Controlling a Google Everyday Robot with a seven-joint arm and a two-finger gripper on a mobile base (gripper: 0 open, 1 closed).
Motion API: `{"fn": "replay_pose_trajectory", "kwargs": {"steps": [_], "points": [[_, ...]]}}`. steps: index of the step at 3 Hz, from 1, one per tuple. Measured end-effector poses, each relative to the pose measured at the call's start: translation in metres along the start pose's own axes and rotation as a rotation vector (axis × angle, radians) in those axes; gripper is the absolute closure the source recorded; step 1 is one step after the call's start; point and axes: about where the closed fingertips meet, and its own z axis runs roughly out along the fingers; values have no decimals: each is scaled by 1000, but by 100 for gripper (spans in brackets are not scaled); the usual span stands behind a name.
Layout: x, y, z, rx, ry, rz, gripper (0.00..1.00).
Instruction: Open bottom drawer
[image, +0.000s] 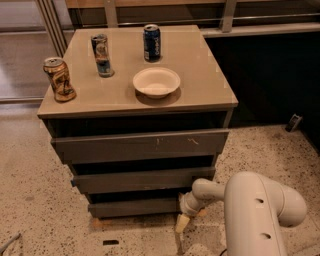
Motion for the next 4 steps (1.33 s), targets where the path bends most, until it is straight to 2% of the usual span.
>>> {"fn": "replay_pose_trajectory", "kwargs": {"steps": [1, 2, 3, 4], "points": [[-1, 0, -2, 0, 0, 0, 0], [5, 19, -6, -59, 18, 26, 0], [6, 25, -10, -78, 25, 33, 0], [14, 65, -17, -204, 65, 57, 0]]}}
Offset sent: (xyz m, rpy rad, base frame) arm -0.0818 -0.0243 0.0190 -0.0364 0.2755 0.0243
